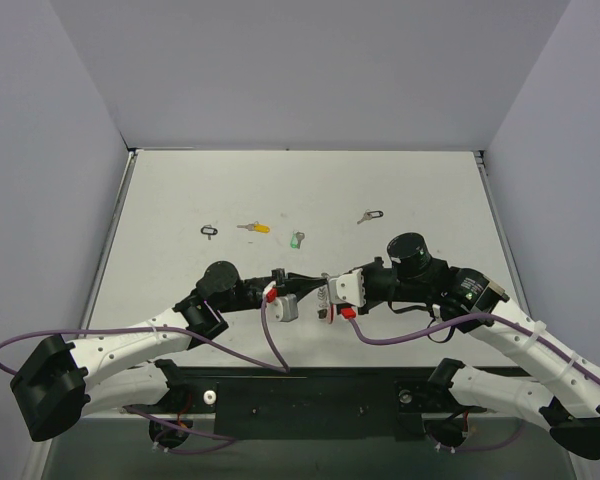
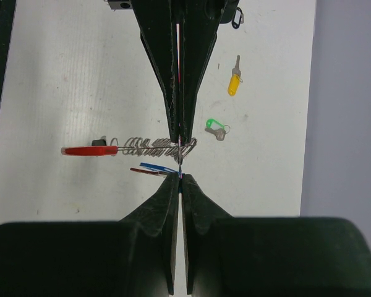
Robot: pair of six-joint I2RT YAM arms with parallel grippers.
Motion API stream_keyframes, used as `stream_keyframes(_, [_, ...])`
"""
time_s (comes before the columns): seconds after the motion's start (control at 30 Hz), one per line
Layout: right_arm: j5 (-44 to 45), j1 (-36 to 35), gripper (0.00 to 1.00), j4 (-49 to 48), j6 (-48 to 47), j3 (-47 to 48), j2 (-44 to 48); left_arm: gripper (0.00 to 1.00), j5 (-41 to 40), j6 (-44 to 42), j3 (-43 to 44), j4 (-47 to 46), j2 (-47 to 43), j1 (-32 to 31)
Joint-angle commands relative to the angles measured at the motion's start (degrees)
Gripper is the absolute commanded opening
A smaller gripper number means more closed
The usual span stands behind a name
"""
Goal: Put the keys on the keyring
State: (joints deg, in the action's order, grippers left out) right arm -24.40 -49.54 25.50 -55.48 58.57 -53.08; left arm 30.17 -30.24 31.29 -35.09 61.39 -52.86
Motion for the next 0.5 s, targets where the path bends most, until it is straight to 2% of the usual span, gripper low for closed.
stream_keyframes(0.0, [-0.73, -0.03, 0.00, -0.80, 0.99, -0.29, 0.61, 0.00, -0.55, -0.70, 0.35, -1.82, -1.09, -0.31])
stream_keyframes(0.47, [-0.73, -0.21, 0.00, -2.20, 1.26, -0.65, -0.18, 0.00, 0.32, 0.18, 0.09, -3.05, -1.01, -0.31])
